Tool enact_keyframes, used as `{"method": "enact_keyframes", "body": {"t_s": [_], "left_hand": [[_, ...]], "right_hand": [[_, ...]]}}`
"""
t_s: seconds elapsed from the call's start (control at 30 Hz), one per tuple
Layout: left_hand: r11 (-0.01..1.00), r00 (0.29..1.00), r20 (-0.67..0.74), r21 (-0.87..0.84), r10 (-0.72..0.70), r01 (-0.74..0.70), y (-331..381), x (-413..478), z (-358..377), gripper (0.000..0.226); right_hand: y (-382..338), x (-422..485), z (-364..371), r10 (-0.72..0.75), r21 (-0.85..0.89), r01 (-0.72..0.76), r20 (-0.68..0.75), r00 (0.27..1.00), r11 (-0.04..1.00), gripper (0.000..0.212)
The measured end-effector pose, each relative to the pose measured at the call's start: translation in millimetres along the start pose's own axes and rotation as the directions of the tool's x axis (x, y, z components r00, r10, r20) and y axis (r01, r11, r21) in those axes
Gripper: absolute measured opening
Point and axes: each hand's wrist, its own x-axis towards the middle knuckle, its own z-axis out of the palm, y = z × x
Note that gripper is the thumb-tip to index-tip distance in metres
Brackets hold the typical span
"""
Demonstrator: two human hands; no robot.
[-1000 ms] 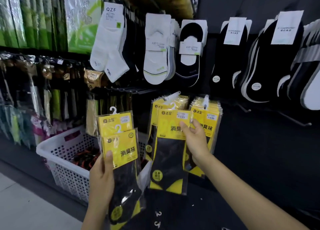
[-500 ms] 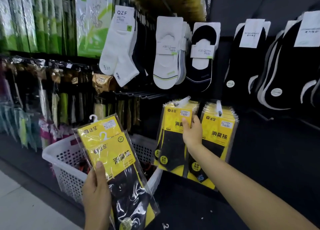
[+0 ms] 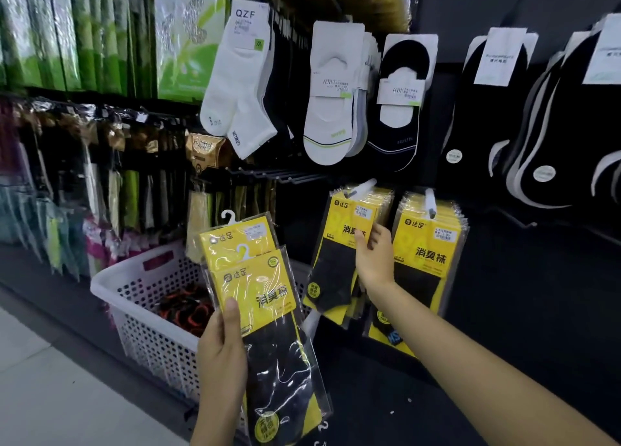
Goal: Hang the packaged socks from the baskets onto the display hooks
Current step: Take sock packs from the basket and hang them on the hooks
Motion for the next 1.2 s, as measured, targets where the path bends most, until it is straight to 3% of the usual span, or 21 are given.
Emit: {"method": "enact_keyframes", "body": {"t_s": [0.13,0.23,0.33,0.47,0.57,0.67,0.8,0.87,1.07,1.2], "left_hand": [[0.998,0.997,0.077,-0.058,-0.012,0.017,2,-5,5,0.019],[0.996,0.990,0.137,-0.090,-0.016,0.028,3,-10,10,0.019],[0.986,0.981,0.193,-0.154,-0.035,0.065,0,-12,16,0.029],[0.979,0.970,0.225,-0.159,-0.090,0.128,0,-15,20,0.031],[0.989,0.970,0.233,-0.107,-0.074,0.101,2,-14,20,0.020],[0.998,0.982,0.182,-0.035,-0.051,0.059,-2,-7,14,0.026],[1.000,0.996,0.091,0.028,-0.009,0.006,-5,3,2,0.025],[0.999,0.998,0.058,0.036,-0.005,0.002,-5,9,-4,0.025],[1.000,1.000,-0.017,-0.002,-0.003,0.003,-5,21,-15,0.027],[1.000,0.999,-0.039,-0.009,0.028,-0.028,-6,24,-16,0.028]], "right_hand": [[-11,-41,-21,-0.084,0.086,0.079,0.056,0.995,0.993,0.046],[-16,-66,-32,-0.054,0.118,0.024,0.255,0.965,0.993,0.033],[-15,-85,-37,-0.026,0.117,-0.026,0.421,0.907,0.993,0.039],[-5,-94,-44,-0.002,0.132,-0.073,0.500,0.866,0.989,0.024],[0,-91,-52,0.000,0.151,-0.080,0.466,0.885,0.985,0.019],[-1,-79,-61,0.008,0.202,-0.085,0.354,0.935,0.976,0.017],[-14,-49,-65,0.013,0.169,-0.044,0.182,0.983,0.985,0.046],[-22,-33,-60,-0.023,0.145,0.003,0.135,0.991,0.989,0.032],[-36,2,-28,-0.066,0.037,0.065,0.045,0.997,0.997,0.019],[-23,17,-8,0.008,0.025,-0.008,0.027,1.000,1.000,0.042]]}}
